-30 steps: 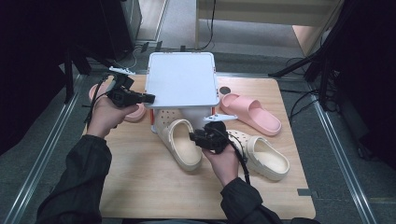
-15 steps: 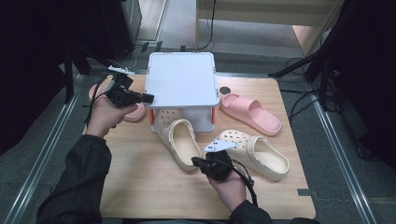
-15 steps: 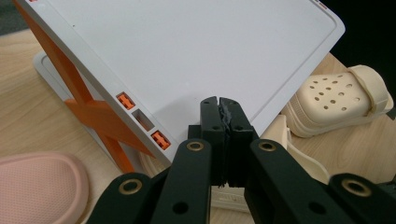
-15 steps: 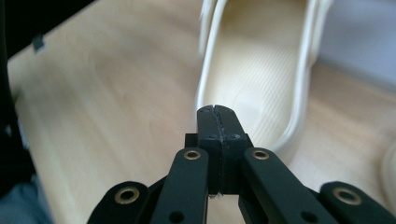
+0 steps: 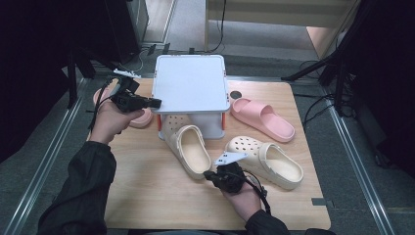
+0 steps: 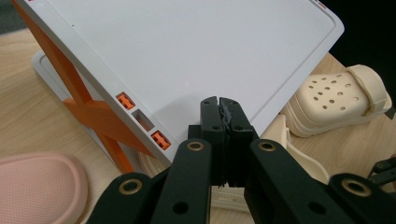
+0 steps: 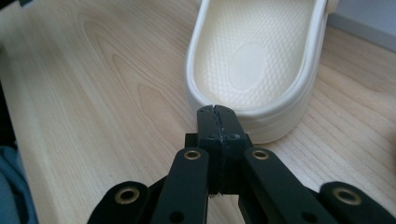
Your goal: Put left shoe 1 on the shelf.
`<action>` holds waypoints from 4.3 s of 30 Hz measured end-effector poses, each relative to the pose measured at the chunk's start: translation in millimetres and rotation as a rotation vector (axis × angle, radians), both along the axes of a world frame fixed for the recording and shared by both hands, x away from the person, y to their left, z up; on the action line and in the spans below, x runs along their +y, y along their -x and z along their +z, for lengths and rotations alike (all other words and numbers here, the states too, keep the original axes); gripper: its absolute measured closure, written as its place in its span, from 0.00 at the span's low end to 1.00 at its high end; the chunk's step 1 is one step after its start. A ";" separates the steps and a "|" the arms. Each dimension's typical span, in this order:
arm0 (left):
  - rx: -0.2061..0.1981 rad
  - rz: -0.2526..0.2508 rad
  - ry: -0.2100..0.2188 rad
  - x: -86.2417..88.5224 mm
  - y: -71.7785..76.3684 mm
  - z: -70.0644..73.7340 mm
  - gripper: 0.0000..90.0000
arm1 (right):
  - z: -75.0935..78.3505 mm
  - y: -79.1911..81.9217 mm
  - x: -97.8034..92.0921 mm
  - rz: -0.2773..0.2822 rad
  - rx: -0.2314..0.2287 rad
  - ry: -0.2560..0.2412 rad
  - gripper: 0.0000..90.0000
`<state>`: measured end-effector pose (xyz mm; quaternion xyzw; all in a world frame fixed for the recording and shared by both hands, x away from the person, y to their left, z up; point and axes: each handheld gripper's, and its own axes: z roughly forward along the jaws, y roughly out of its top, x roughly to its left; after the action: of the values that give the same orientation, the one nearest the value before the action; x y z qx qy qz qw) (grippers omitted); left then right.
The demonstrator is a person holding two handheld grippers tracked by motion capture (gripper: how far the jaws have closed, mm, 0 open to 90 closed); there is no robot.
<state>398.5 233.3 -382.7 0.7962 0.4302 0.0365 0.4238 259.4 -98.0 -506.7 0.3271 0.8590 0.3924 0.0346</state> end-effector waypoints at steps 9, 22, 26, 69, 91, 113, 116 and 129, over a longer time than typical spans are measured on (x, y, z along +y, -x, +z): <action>-0.005 0.003 -0.003 -0.2 0.7 0.0 0.99 | -4.2 4.0 3.2 0.020 0.005 0.027 1.00; 0.003 0.008 -0.003 -0.6 0.8 0.5 0.99 | -13.9 1.7 17.8 0.006 0.009 -0.017 1.00; 0.009 0.011 -0.001 -0.4 0.7 0.4 0.99 | -14.1 1.5 31.0 0.042 -0.018 -0.007 1.00; 0.014 0.002 0.004 -1.4 0.6 0.4 0.99 | 1.1 -82.6 114.8 0.021 -0.045 0.011 1.00; -0.017 0.003 -0.004 -2.7 3.2 -0.6 0.99 | 0.4 -110.1 125.6 -0.007 -0.014 -0.033 1.00; -0.023 -0.094 0.049 -19.9 41.3 8.5 0.54 | 36.7 -71.7 38.2 0.089 0.005 -0.119 0.79; -0.027 -0.094 0.047 -20.9 48.6 6.4 0.52 | 37.8 -69.1 27.0 0.098 0.005 -0.131 0.79; -0.039 -0.041 0.021 -20.8 69.5 -20.4 0.46 | 49.6 -69.7 -3.3 0.124 -0.030 -0.164 0.74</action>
<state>329.1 212.6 -403.2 0.7996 0.4058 0.0386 0.4410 329.0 -101.3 -457.0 0.2690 0.8420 0.4676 -0.0040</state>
